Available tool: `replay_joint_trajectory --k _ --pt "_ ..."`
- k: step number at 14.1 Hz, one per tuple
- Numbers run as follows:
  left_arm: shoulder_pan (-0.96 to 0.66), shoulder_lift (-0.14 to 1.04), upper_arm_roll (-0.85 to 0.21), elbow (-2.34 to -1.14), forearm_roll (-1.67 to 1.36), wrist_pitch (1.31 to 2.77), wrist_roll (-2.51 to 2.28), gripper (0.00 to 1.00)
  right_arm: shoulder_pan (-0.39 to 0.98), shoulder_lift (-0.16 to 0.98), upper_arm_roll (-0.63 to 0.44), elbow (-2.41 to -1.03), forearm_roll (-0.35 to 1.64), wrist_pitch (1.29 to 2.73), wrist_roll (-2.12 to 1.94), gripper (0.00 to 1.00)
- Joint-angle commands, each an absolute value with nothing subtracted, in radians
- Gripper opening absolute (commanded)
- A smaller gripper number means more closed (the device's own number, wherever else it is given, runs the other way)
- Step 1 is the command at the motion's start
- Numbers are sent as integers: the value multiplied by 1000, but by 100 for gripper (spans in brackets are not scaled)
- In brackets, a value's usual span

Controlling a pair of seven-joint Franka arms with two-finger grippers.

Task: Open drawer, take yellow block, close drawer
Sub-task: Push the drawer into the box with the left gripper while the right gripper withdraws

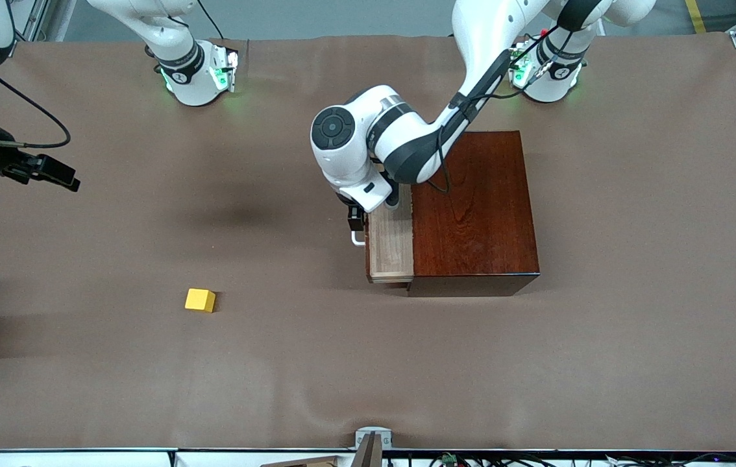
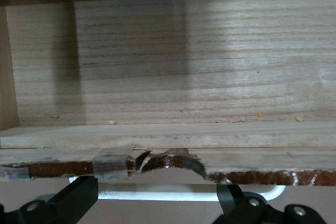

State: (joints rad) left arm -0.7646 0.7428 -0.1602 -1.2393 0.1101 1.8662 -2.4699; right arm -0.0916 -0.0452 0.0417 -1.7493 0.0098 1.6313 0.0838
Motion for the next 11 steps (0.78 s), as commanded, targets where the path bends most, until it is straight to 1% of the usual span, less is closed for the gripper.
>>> replay_joint_trajectory --k 1,6,11 --pt "-755 724 -130 -1279 169 1773 -2457 100 -130 -54 57 -1732 -6 1598 12 100" --pt "-755 715 -60 -1278 169 1717 -2459 100 -130 -55 66 -1723 0 1586 18 100" --pt "-756 713 -26 -1278 169 1649 -2462 100 -127 -60 67 -1723 2 1585 5 100"
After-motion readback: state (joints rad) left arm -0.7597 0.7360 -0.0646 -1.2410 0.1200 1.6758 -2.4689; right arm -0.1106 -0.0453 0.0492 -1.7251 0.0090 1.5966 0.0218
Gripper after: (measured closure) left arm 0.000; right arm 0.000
